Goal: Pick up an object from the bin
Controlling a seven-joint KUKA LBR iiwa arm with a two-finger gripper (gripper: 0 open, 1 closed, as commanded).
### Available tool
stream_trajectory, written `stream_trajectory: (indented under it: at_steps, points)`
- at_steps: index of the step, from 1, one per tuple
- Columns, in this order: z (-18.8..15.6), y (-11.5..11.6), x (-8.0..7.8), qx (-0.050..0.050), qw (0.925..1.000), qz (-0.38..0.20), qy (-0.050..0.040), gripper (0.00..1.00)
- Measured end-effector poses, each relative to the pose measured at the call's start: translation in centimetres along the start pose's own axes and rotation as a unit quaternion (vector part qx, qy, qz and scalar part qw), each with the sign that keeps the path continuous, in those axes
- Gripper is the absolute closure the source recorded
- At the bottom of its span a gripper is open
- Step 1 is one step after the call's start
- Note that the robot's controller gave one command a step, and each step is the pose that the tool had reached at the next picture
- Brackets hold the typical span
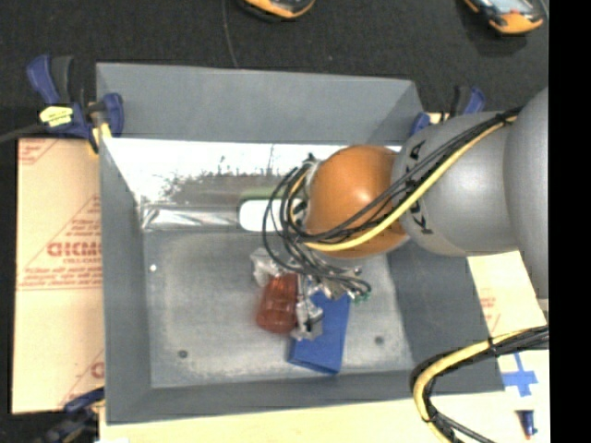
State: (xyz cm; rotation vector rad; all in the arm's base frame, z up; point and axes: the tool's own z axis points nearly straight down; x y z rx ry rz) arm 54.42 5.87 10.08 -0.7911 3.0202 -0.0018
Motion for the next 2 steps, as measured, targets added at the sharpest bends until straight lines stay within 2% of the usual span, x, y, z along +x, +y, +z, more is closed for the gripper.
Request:
stream_trajectory:
  at_steps: [1,2]
  points:
    - [0.22,-1.17,-0.69,0.001,0.9998,-0.019,-0.0015,0.00]
    - [0.86,-0.23,-0.80,0.000,0.9970,-0.077,-0.0042,1.00]
